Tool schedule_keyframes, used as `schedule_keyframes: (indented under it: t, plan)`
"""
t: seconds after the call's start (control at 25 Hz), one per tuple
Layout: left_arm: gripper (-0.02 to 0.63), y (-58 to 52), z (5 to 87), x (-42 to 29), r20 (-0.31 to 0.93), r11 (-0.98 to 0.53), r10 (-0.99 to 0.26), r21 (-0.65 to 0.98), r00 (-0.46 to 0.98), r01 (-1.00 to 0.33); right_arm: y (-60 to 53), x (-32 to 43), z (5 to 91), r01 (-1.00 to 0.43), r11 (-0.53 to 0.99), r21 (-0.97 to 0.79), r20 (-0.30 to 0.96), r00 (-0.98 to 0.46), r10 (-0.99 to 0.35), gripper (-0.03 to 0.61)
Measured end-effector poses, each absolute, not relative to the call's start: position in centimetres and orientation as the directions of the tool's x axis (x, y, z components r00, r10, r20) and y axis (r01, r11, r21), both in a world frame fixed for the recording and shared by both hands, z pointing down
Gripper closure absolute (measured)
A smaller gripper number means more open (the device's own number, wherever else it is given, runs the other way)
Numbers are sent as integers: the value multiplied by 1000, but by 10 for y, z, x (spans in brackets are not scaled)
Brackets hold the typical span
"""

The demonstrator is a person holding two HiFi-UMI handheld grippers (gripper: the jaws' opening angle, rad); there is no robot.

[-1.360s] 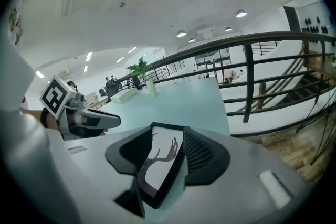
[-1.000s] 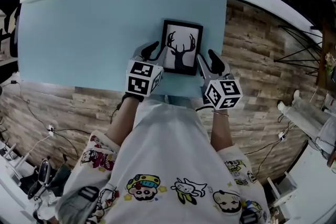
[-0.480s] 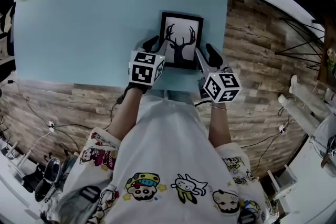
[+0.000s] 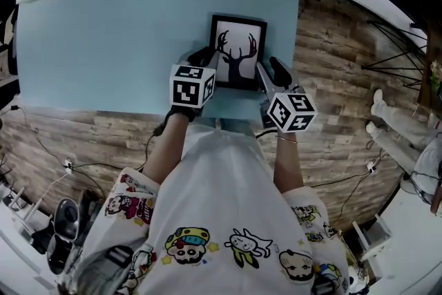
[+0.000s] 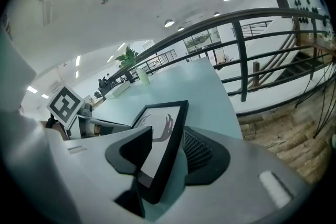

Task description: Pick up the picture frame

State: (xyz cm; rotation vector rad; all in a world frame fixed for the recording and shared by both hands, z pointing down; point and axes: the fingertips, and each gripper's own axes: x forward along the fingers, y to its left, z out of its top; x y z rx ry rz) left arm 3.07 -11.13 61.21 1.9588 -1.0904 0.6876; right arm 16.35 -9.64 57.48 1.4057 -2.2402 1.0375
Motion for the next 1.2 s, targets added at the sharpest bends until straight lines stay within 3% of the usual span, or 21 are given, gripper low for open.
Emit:
schedule_keyframes:
  t: [0.76,1.2]
  plan:
    - [537,-112,612,29,722,-252,-458,454,518,-855,-97,159,595,-800,199,-566,604,-567,-560,370]
    - [538,-111,613,29,718,-241,-442,483,538,-842,-99,156,594,-546,53,-836,477,-772,-421,316]
